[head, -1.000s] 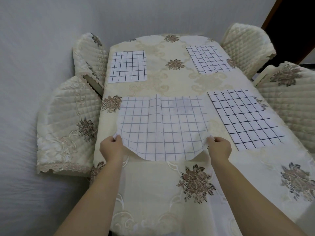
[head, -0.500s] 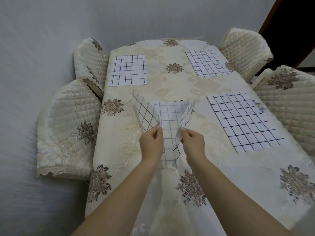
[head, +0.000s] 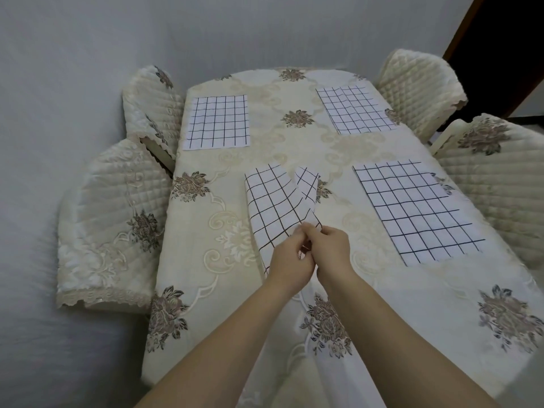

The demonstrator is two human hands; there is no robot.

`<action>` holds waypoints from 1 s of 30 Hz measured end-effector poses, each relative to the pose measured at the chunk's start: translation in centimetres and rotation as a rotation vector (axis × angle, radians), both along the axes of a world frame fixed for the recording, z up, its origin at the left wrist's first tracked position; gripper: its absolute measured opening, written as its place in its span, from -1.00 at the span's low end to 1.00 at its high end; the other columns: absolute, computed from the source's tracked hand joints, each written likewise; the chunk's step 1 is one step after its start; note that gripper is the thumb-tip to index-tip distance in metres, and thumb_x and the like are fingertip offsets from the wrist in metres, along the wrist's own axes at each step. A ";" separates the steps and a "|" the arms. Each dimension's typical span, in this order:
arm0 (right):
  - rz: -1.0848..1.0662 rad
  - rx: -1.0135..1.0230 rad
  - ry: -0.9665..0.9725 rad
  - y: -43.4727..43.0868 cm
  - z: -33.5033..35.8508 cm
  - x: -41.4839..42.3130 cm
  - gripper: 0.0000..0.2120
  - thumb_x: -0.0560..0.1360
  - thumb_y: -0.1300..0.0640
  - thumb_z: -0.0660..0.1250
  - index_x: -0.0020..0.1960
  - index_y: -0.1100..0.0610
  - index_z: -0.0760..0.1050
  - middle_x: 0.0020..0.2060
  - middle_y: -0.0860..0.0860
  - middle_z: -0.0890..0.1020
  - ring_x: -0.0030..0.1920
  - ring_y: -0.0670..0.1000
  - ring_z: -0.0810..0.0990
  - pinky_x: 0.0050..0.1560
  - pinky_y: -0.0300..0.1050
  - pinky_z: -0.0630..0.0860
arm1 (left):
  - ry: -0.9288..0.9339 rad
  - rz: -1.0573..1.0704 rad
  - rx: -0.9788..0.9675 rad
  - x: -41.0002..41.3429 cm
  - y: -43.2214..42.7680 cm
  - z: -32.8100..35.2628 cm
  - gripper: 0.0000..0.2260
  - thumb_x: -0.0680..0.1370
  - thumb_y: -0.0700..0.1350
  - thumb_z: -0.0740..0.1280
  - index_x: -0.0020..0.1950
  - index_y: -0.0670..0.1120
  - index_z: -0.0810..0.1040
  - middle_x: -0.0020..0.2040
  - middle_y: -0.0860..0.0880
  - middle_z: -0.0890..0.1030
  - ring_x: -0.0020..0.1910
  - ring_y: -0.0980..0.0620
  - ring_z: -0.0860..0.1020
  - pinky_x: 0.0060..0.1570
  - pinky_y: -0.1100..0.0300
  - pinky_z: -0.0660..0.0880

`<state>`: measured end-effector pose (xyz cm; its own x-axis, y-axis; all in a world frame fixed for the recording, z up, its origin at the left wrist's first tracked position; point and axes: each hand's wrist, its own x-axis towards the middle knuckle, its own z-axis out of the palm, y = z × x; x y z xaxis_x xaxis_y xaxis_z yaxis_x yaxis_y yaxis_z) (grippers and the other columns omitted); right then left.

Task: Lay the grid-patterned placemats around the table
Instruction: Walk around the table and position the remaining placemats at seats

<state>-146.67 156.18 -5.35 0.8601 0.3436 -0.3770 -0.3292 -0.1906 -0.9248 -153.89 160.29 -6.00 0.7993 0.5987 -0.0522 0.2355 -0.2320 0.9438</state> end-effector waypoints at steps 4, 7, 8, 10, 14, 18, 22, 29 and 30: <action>-0.044 -0.022 -0.022 -0.5 0.2 1.4 -0.76 0.48 0.27 0.29 -0.34 0.33 0.39 -0.42 0.12 0.33 -0.48 0.01 0.40 -0.32 -0.14 0.56 | 0.037 0.068 -0.081 -0.9 0.3 -0.4 -0.40 0.47 -0.31 0.23 0.51 -0.07 0.25 0.50 0.07 0.26 0.52 0.17 0.10 0.50 0.16 0.10; -0.074 0.003 -0.014 -1.2 0.6 2.1 -0.78 0.50 0.26 0.28 -0.29 0.24 0.37 -0.37 0.08 0.25 -0.35 0.05 0.26 -0.46 -0.29 0.48 | 0.269 0.086 0.097 -1.9 1.4 -1.8 -0.22 0.47 -0.23 0.30 0.57 -0.09 -0.08 0.58 0.03 -0.05 0.55 0.11 -0.14 0.52 0.09 -0.09; -0.085 0.020 0.011 -1.4 0.4 2.4 -0.79 0.49 0.25 0.30 -0.29 0.26 0.38 -0.34 0.08 0.27 -0.30 0.06 0.26 -0.42 -0.26 0.49 | 0.334 0.097 0.111 -2.2 1.8 -2.6 -0.18 0.47 -0.20 0.32 0.57 -0.10 -0.14 0.59 0.00 -0.11 0.55 0.07 -0.16 0.52 0.10 -0.10; -0.121 0.058 0.067 -2.0 0.2 2.8 -0.75 0.43 0.20 0.33 -0.25 0.40 0.41 -0.25 0.07 0.36 -0.24 0.07 0.30 -0.28 -0.11 0.46 | 0.416 0.130 0.062 -3.0 2.1 -3.8 -0.16 0.48 -0.18 0.35 0.56 -0.13 -0.16 0.58 -0.07 -0.09 0.56 -0.02 -0.07 0.46 0.17 -0.04; -0.186 0.103 0.148 -3.1 0.0 3.5 -0.70 0.36 0.15 0.36 -0.21 0.42 0.42 -0.22 0.08 0.38 -0.22 0.09 0.33 -0.19 -0.03 0.44 | 0.454 0.255 0.067 -3.8 2.0 -5.6 -0.40 0.50 -0.17 0.34 0.49 -0.18 0.20 0.35 -0.19 0.40 0.29 -0.14 0.42 0.21 0.09 0.39; -0.291 0.140 0.223 -4.5 -0.7 3.9 -0.75 0.44 0.24 0.35 -0.16 0.47 0.45 -0.24 0.15 0.42 -0.21 0.12 0.41 -0.04 0.04 0.56 | 0.433 0.322 -0.048 -3.4 1.8 -5.9 -0.59 0.51 -0.21 0.31 0.36 -0.21 0.39 0.02 -0.07 0.54 -0.03 -0.01 0.50 -0.08 0.24 0.37; -0.364 0.131 0.283 -6.0 -1.2 3.8 -0.89 0.47 0.25 0.35 -0.23 0.23 0.54 -0.24 0.17 0.58 -0.21 0.14 0.57 -0.01 0.07 0.61 | 0.454 0.372 -0.140 -2.5 1.8 -6.0 -0.65 0.51 -0.18 0.32 0.29 -0.21 0.46 -0.08 0.00 0.53 -0.08 0.04 0.50 -0.15 0.29 0.35; -0.477 0.070 0.330 -9.1 -2.8 3.9 -0.87 0.48 0.27 0.35 -0.25 0.20 0.55 -0.26 0.16 0.60 -0.22 0.14 0.60 -0.06 0.06 0.62 | 0.546 0.313 0.013 -1.3 1.6 -6.9 -0.68 0.47 -0.08 0.41 0.16 -0.21 0.51 -0.03 -0.08 0.57 -0.05 -0.03 0.53 -0.09 0.18 0.40; -0.481 0.063 0.339 -9.5 -3.1 4.0 -0.87 0.48 0.27 0.34 -0.25 0.21 0.54 -0.25 0.17 0.60 -0.24 0.13 0.60 -0.09 0.05 0.62 | 0.567 0.298 0.048 -1.2 1.5 -7.0 -0.68 0.47 -0.07 0.41 0.14 -0.21 0.51 0.00 -0.10 0.58 -0.02 -0.06 0.53 -0.10 0.18 0.40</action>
<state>-142.72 146.73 -8.42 0.7598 -0.0243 -0.6498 -0.6444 0.1057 -0.7574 -155.06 161.80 -13.00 0.4544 0.8033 -0.3851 0.7556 -0.1186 0.6442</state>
